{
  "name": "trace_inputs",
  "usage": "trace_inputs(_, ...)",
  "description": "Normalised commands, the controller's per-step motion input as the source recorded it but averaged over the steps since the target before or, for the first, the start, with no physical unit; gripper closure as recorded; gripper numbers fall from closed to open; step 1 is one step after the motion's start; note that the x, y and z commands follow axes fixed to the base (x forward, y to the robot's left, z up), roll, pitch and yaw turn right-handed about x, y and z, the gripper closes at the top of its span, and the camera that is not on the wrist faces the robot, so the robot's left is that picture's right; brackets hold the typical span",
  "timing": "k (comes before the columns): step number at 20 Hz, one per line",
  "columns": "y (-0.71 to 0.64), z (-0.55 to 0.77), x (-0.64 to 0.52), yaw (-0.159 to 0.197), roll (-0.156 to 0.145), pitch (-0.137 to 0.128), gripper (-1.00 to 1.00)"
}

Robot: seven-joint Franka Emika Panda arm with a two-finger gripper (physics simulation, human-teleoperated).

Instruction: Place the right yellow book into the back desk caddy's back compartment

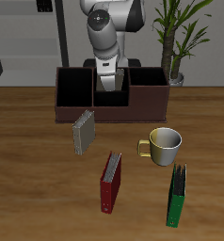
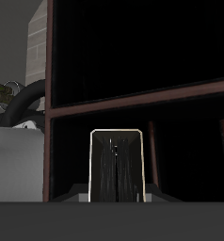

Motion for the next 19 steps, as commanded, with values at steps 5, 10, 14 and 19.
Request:
trace_inputs(5, -0.04, 0.02, 0.00, -0.038, -0.023, 0.018, -1.00)
trace_inputs(10, 0.02, 0.04, 0.04, -0.020, 0.008, 0.006, -1.00)
trace_inputs(14, 0.02, 0.05, 0.01, -0.012, 0.010, -0.007, -1.00)
trace_inputs(19, 0.03, 0.04, 0.03, -0.009, 0.007, -0.011, -1.00)
